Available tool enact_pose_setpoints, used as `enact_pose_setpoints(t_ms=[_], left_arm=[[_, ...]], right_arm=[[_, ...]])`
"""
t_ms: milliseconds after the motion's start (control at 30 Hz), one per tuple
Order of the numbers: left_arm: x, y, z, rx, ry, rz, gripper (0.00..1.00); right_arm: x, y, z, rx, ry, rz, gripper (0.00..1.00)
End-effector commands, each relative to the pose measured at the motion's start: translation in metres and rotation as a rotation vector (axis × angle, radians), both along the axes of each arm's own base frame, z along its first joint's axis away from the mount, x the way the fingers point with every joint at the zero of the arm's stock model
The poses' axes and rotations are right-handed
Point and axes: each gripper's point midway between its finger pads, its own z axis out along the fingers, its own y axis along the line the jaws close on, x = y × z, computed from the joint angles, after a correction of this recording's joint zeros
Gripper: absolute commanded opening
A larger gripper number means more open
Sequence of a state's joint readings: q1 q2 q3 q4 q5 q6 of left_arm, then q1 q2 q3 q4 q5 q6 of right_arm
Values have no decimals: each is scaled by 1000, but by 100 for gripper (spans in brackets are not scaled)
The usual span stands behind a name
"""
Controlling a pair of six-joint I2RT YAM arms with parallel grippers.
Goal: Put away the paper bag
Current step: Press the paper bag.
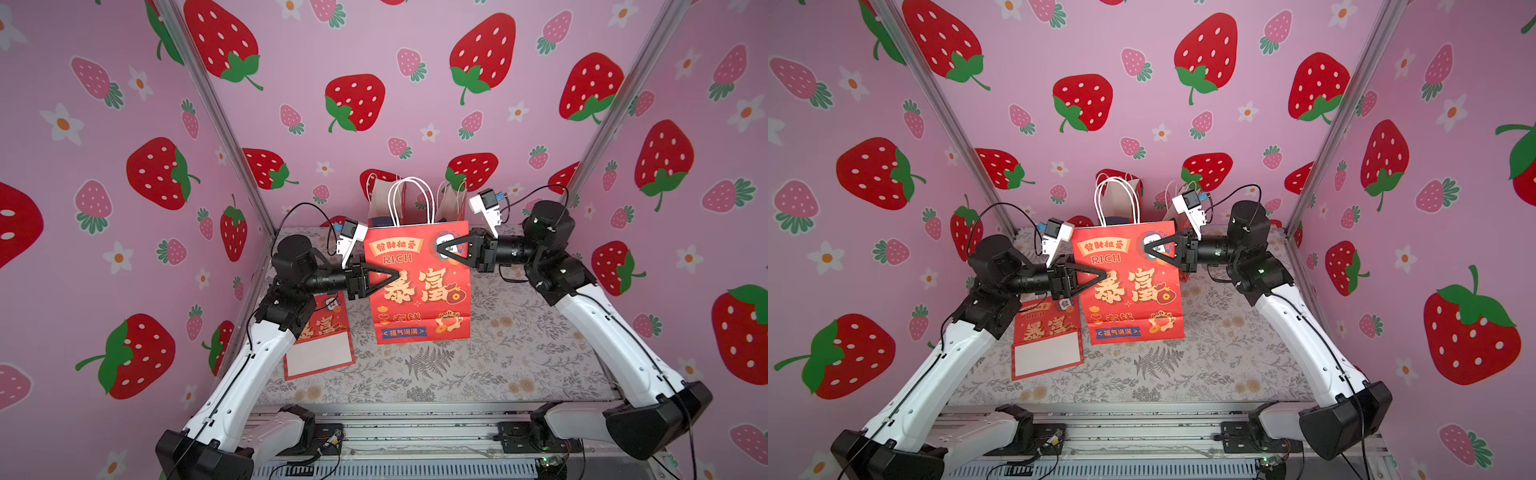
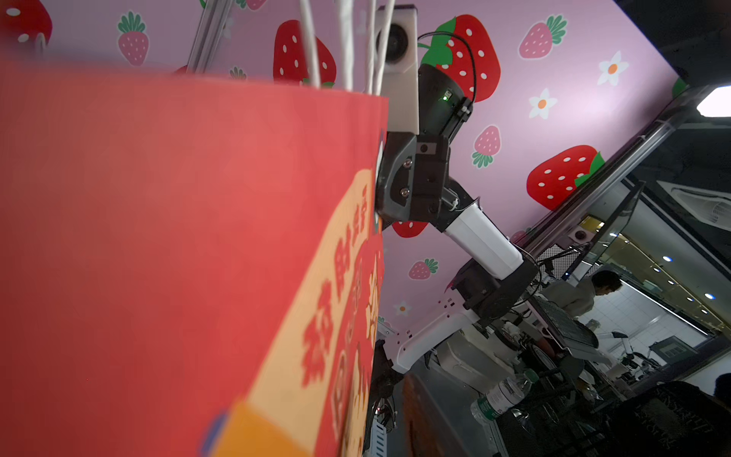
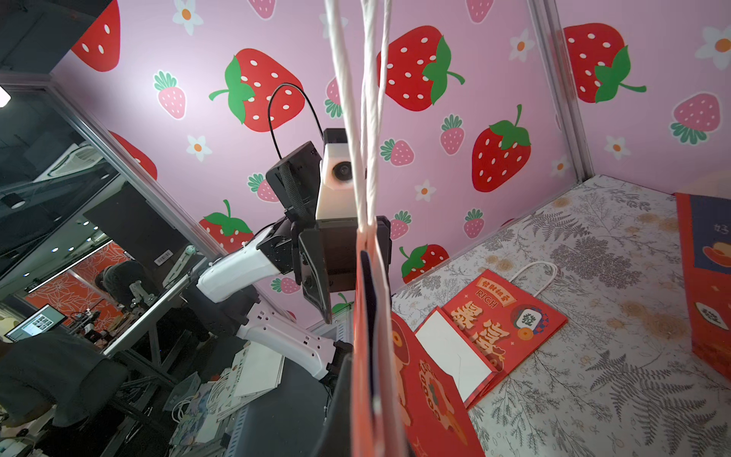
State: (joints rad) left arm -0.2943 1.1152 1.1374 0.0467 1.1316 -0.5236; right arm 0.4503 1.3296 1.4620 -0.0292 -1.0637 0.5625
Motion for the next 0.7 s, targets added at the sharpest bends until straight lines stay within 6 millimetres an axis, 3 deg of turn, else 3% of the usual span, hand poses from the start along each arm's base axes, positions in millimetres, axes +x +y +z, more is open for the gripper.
enact_pose_setpoints(t_ms=[0, 100, 333, 433, 567, 667], left_arm=[[-2, 1, 8, -10, -40, 1, 46], [5, -2, 5, -21, -29, -5, 44], [12, -12, 12, -59, -25, -23, 3], [13, -12, 14, -64, -27, -10, 0], [12, -9, 19, -70, -39, 21, 0], [11, -7, 23, -76, -46, 32, 0]], right_arm=[[4, -6, 20, 27, -33, -41, 0], [8, -11, 25, 34, -33, -62, 0], [1, -14, 26, 47, -24, -61, 0], [-2, -16, 23, 45, -16, -62, 1], [-7, -16, 10, 31, 5, -53, 26], [-9, -17, -5, 15, 36, -44, 34]])
